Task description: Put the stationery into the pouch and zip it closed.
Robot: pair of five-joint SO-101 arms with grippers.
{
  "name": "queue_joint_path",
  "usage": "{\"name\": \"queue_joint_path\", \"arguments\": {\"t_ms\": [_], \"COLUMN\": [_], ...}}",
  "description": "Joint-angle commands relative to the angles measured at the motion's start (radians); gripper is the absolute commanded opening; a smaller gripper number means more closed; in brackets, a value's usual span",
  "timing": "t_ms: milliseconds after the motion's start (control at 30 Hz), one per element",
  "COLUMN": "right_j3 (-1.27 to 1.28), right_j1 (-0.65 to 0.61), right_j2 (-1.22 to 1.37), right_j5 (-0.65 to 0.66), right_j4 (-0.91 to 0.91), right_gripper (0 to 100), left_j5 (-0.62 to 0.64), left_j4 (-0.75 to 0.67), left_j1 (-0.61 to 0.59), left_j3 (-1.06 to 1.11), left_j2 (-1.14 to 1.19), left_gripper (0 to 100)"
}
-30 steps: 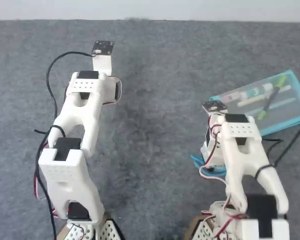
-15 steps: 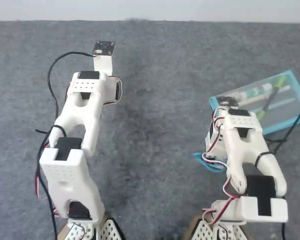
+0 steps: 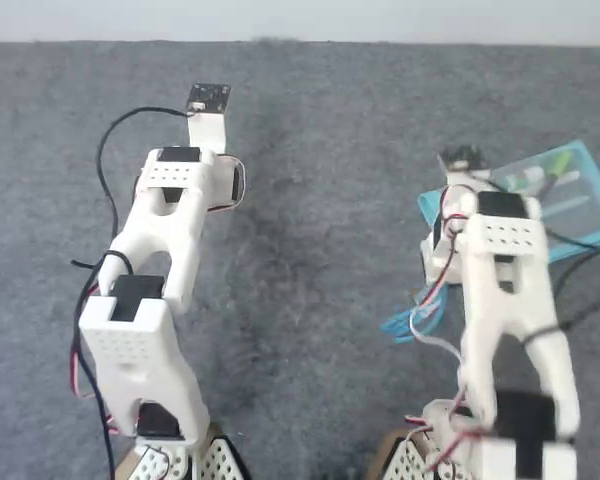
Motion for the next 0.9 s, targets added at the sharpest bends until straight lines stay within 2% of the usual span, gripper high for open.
{"name": "queue_joint_path", "arguments": {"t_ms": [0,133,200,367,533,733,867], "right_j3": [-0.141,-0.315,-0.419,-0.560,-0.761,-1.013,-1.258], "right_j1": [-0.033,-0.070,-0.077,-0.077,-0.153,-0.237,-0.291], "right_j2": [-0.170,-0.200,-0.199,-0.197,-0.102,0.071,0.133], "right_j5": [0.061,0.081,0.083,0.080,0.075,0.021,0.026], "right_j4": [0.128,0.285,0.351,0.369,0.369,0.367,0.367], "right_gripper": [0.6,0.6,0.6,0.6,0.6,0.6,0.6], "left_j5": [0.011,0.003,-0.049,-0.100,-0.143,-0.160,-0.190], "left_j4": [-0.025,-0.009,0.041,0.110,0.040,-0.055,-0.097], "left_j1": [0.000,0.000,0.000,0.025,0.066,0.104,0.158], "left_j3": [-0.012,-0.012,-0.028,-0.027,0.094,0.294,0.464], "left_j2": [-0.011,-0.018,-0.029,-0.106,-0.252,-0.562,-0.746], "left_gripper": [1,1,1,1,1,1,7]}}
